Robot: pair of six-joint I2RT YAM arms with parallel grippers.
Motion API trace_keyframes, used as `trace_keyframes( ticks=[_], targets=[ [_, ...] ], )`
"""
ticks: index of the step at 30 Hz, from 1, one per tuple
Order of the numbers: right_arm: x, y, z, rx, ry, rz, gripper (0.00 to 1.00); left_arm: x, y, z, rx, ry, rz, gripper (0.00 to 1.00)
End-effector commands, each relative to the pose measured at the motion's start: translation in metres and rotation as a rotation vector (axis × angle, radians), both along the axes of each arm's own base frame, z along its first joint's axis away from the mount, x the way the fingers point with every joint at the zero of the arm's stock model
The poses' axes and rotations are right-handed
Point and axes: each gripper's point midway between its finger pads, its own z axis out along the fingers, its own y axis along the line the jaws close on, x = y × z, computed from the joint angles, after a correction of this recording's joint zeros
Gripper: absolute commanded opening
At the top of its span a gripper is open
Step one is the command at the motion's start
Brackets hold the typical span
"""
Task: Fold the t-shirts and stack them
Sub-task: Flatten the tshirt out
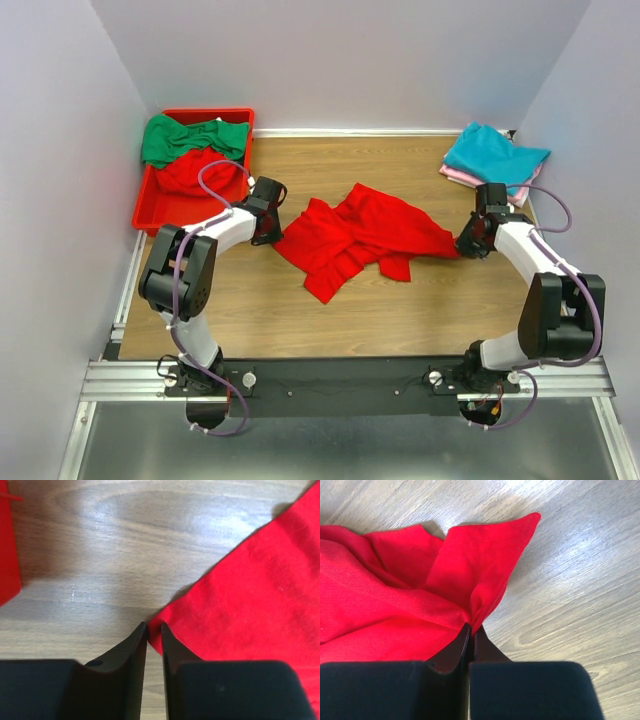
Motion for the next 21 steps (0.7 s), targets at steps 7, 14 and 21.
trace_keyframes(
  ticks=[7,14,21],
  targets=[
    [-0.014,-0.007,0.023,-0.027,-0.047,-0.020,0.63,-0.002,-0.004,-0.006,0.000,0.017,-0.046,0.00],
    [-0.024,-0.047,0.029,-0.067,-0.045,-0.117,0.70,-0.003,-0.008,0.019,-0.045,-0.025,-0.056,0.00],
    [-0.009,-0.059,0.004,-0.015,-0.039,-0.125,0.61,-0.007,-0.008,0.023,-0.056,-0.029,-0.061,0.00]
  ],
)
